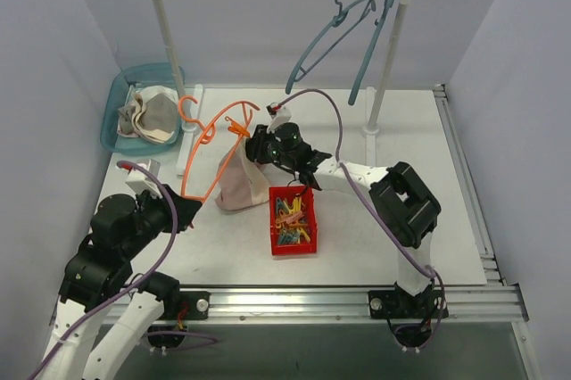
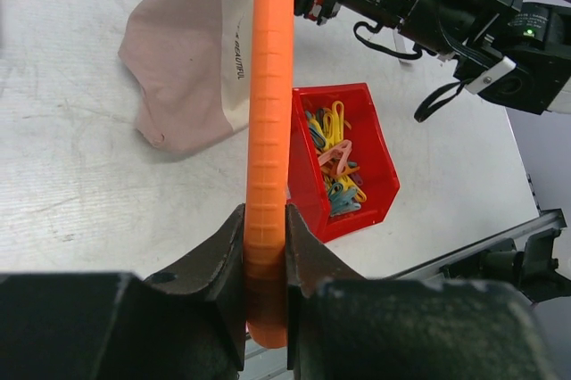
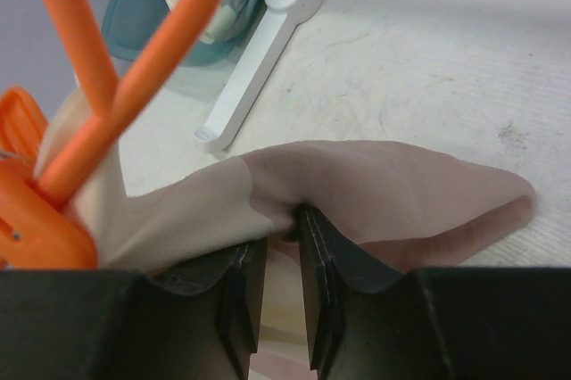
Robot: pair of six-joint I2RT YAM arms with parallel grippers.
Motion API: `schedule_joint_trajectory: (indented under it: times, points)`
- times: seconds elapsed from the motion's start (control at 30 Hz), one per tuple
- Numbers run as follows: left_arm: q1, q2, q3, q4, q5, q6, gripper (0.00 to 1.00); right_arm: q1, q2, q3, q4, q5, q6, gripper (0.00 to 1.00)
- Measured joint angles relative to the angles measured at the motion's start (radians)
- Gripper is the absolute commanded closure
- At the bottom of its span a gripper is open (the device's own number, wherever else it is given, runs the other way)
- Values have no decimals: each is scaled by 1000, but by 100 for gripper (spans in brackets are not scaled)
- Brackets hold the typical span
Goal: Remove the underwear clipped to the hanger
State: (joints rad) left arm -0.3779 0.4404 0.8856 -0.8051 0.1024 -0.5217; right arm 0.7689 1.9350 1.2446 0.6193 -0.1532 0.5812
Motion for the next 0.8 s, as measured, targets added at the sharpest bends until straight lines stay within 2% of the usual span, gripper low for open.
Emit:
schedule_joint_trajectory:
  times: [0.17,0.37,0.47,0.5,0.6,0.7,0.8]
  points:
    - [0,0,0,0,-32,2,98,7,-2,-18,-16,-18,6,76]
    - [0,23,0,1,-53,3,97,39,-47,-27,-137,-3,-11,71]
    - [0,29,0,0,-62,6,97,63,-60,-15,-198,46,-29,57]
    - [0,32,0,0,-68,10,97,74,-66,-13,-222,77,-37,48]
    - [0,50,2,-5,-89,21,97,124,-103,-12,-298,192,-66,32]
    - [0,77,6,-7,-99,32,98,197,-143,24,-383,321,-104,25]
    - [0,90,6,-10,-103,36,97,263,-163,100,-464,435,-142,23]
